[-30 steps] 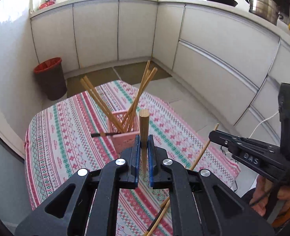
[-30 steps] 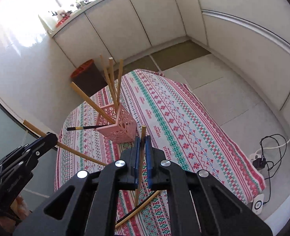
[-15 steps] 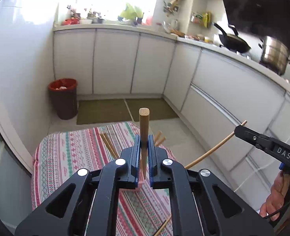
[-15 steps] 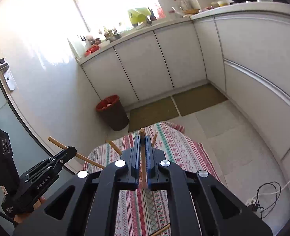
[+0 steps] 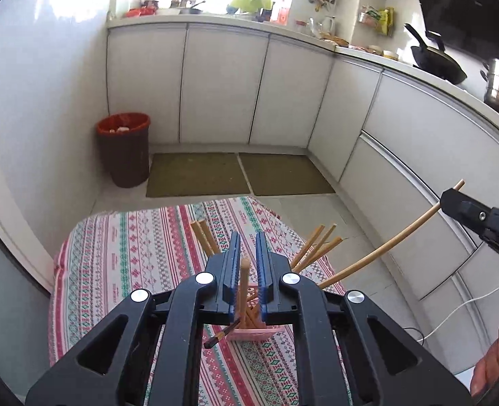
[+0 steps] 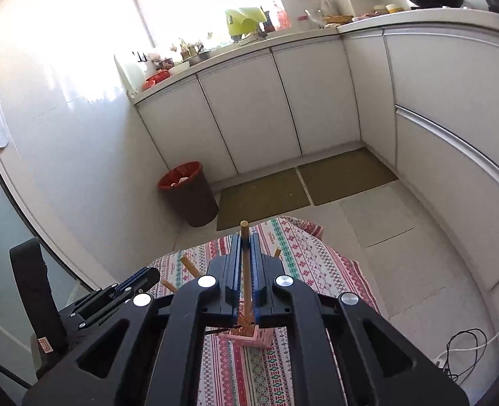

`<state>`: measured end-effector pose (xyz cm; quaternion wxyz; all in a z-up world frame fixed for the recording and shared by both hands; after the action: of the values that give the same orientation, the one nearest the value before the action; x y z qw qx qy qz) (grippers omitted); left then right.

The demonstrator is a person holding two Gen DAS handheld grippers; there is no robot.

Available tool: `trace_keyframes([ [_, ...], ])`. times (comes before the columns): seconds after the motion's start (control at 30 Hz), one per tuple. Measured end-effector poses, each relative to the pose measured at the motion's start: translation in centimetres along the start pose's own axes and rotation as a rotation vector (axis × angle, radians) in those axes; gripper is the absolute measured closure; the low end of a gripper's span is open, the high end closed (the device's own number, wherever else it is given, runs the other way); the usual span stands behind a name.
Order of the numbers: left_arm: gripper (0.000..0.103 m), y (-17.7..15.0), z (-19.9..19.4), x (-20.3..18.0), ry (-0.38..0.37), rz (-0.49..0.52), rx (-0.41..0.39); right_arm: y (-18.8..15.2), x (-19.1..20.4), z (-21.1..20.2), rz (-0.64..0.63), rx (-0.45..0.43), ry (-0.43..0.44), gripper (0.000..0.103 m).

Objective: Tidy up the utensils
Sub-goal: 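Open both tools above the pink holder to drop the sticks in, then lower the left tool to the last sticks and grasp one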

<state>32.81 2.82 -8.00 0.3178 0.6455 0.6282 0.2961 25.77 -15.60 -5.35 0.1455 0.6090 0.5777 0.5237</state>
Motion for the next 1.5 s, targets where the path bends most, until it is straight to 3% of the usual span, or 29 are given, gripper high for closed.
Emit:
trace_keyframes([
  [0.13, 0.081, 0.4, -0.4, 1.4, 0.014, -0.041, -0.017, -0.5, -0.7, 1.2, 0.000, 0.013, -0.012, 0.098],
  [0.53, 0.074, 0.4, -0.4, 3.3, 0.055, -0.077, -0.009, -2.2, -0.5, 4.8, -0.025, 0.055, -0.017, 0.098],
  [0.63, 0.070, 0.5, -0.7, 3.6, 0.066, -0.079, -0.014, -2.9, -0.4, 5.6, -0.021, 0.086, -0.009, 0.082],
  [0.67, 0.070, 0.5, -0.9, 3.6, 0.069, -0.077, -0.017, -3.0, -0.5, 5.4, -0.006, 0.079, 0.004, 0.062],
  [0.7, 0.068, 0.6, -1.2, 3.7, 0.074, -0.074, -0.022, -3.0, -0.5, 5.0, 0.004, 0.061, 0.009, 0.054],
  [0.93, 0.060, 0.4, -3.2, 3.6, 0.091, -0.053, -0.046, -3.5, -0.8, 2.4, 0.003, 0.035, -0.017, 0.054],
  [1.07, 0.055, 0.0, -4.7, 3.6, 0.099, -0.044, -0.056, -4.9, -1.4, 0.9, 0.021, 0.054, -0.028, 0.047],
  [1.17, 0.042, -0.6, -6.0, 3.3, 0.099, -0.030, -0.069, -6.7, -2.4, -0.3, 0.040, 0.070, -0.047, 0.036],
  [1.23, 0.023, -1.5, -6.7, 2.9, 0.097, -0.012, -0.067, -8.1, -3.4, -1.1, 0.060, 0.088, -0.066, 0.030],
  [1.5, 0.012, -7.4, -4.9, -0.6, 0.125, 0.160, 0.059, -15.8, -9.2, -2.8, 0.156, 0.231, -0.176, 0.020],
])
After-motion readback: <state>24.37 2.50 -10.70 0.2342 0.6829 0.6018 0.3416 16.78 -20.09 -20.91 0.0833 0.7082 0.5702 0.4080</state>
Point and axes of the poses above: each gripper's, at about its wrist camera, not at the fingertips, and z roughly the way its jaws point, x to its left, y to its top, the point moved 8 cm from there along z, roughly the way its jaws point, and after that the axes turned 14 degrees about y, right-handed, at the moved point
